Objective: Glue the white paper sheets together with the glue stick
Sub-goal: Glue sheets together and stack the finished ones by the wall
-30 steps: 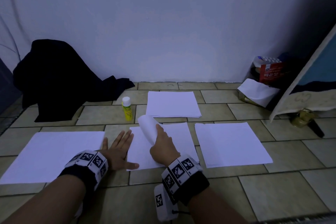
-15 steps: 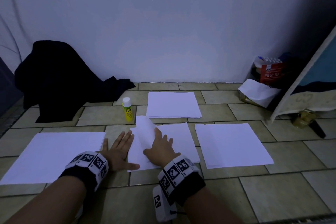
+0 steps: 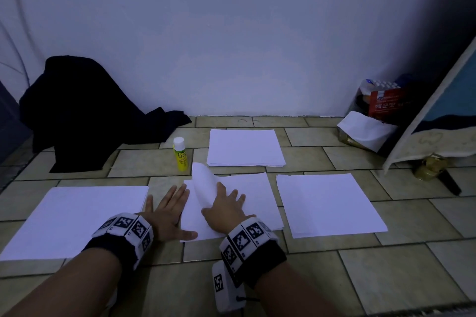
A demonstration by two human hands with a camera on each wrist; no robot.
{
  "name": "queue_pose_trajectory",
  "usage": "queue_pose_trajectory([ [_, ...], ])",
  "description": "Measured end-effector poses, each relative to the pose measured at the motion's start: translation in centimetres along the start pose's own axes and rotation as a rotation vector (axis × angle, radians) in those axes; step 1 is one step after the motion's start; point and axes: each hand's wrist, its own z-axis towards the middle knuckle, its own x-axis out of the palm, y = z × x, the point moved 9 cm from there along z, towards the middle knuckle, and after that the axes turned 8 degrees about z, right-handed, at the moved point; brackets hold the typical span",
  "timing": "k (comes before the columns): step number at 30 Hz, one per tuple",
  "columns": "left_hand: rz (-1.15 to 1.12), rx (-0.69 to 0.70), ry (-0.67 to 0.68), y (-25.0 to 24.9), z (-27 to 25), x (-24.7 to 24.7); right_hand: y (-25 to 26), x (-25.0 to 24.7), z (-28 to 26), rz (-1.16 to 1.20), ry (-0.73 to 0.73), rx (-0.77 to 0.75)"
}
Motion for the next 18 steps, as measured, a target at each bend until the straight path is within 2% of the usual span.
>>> queue_pose_trajectory([
  [14, 0.001, 0.001, 0.001, -0.06, -0.04, -0.12, -0.11, -0.19, 0.23, 0.025, -0.007, -0.043],
  [18, 0.003, -0.002, 0.003, -0.06, 0.00, -0.02, 0.14, -0.17, 0.31, 0.040, -0.021, -0.099],
])
